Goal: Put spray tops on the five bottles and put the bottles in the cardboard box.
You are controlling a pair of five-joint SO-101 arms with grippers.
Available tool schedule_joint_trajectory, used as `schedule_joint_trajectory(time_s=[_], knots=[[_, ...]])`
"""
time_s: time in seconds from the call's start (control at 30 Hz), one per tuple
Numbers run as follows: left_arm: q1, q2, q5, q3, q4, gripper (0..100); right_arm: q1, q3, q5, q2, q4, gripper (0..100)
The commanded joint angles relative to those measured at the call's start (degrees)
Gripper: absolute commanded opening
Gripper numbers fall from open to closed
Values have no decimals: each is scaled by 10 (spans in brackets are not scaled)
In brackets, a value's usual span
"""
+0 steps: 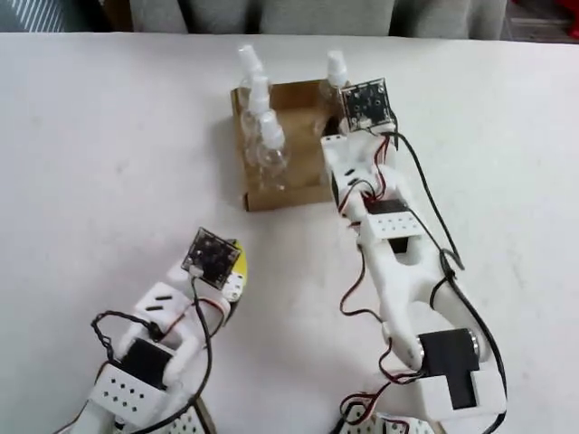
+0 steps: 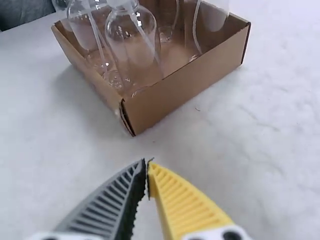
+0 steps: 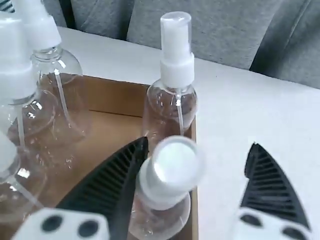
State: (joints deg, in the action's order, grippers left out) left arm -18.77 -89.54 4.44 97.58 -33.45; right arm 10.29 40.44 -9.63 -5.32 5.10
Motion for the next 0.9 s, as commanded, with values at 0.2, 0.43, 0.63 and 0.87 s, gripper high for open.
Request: schedule_joint_trajectory(time_s=[0.2,0.43,0.63,0.87], knots=[[5,-14,6,-2,2,20,0,-49,4,-33,-13,272],[5,-14,6,-2,2,20,-1,-106,4,-33,-77,272],[5,-14,6,-2,2,20,-9,-155,4,-33,-124,272],[5,-14,6,-2,2,20,-23,-215,4,-33,-182,272]])
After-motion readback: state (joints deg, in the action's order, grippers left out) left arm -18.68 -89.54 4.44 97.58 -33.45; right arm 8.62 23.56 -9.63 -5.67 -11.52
